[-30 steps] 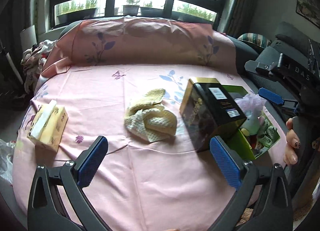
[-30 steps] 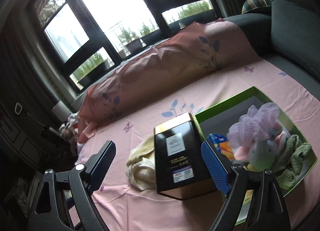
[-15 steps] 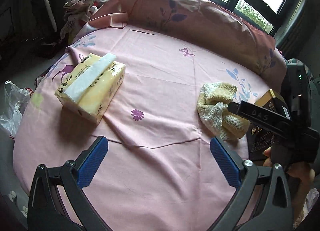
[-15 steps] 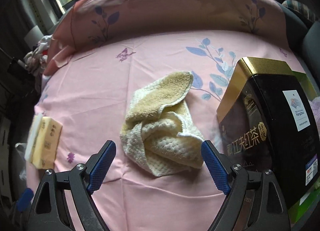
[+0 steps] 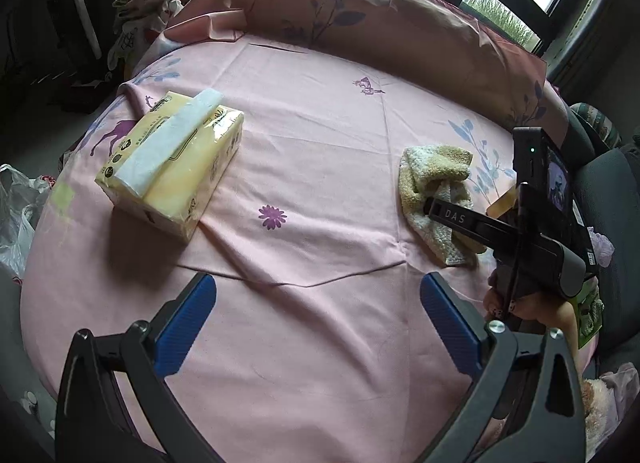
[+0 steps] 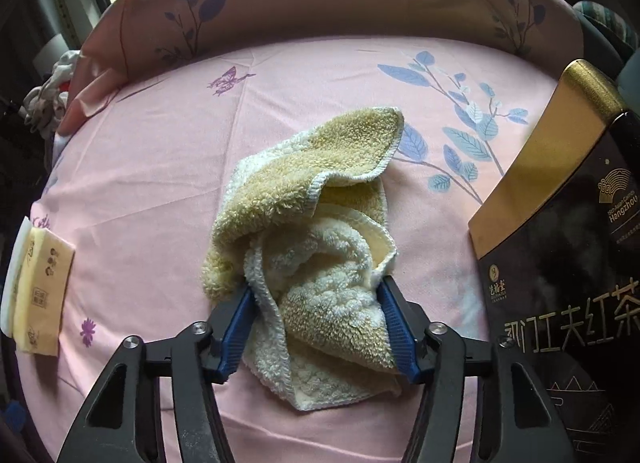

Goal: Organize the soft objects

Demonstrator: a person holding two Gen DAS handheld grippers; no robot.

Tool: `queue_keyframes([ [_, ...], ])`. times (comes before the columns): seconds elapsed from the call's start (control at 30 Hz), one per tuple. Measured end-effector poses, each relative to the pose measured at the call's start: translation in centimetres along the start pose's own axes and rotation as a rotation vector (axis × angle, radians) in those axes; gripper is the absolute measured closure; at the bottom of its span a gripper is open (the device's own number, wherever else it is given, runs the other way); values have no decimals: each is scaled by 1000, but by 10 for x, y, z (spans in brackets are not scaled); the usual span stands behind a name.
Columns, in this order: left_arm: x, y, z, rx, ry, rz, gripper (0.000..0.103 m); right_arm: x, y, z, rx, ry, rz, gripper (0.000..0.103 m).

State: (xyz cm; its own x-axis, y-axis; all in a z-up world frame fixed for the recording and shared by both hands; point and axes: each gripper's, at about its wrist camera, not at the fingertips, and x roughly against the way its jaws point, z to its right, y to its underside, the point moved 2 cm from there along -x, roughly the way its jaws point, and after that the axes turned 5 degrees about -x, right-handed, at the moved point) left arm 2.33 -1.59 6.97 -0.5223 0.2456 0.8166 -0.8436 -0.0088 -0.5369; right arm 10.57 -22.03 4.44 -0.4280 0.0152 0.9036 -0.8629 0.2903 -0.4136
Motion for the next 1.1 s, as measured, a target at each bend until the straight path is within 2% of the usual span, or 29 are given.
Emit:
queue_keyframes([
  [0.03, -1, 0, 0, 4, 1, -2, 1, 1, 0, -1, -1, -25, -8, 64],
  [0.13, -5, 1, 5, 6, 16, -14, 1, 9, 3, -1, -24, -126, -50, 73],
  [0.27, -6, 1, 23, -23, 28, -14, 2, 45, 12, -2, -77, -357, -97, 73],
  [0.37, 2, 1, 43, -58, 66, 3, 2, 89, 19, -6, -64, -484, -64, 72],
  [0.43, 14, 1, 59, -101, 84, 44, 2, 119, 21, -4, -45, -533, -10, 72],
  [0.6, 46, 0, 102, -169, 143, 134, 2, 178, 27, 19, -33, -542, 114, 72],
  [0.77, 71, -4, 155, -264, 203, 200, 2, 218, 27, 68, -93, -523, 232, 72],
  [0.93, 81, -4, 215, -337, 282, 227, 6, 245, 25, 128, -193, -522, 324, 72],
  [1.1, 80, 2, 277, -429, 348, 232, 11, 260, 25, 188, -294, -470, 397, 71],
])
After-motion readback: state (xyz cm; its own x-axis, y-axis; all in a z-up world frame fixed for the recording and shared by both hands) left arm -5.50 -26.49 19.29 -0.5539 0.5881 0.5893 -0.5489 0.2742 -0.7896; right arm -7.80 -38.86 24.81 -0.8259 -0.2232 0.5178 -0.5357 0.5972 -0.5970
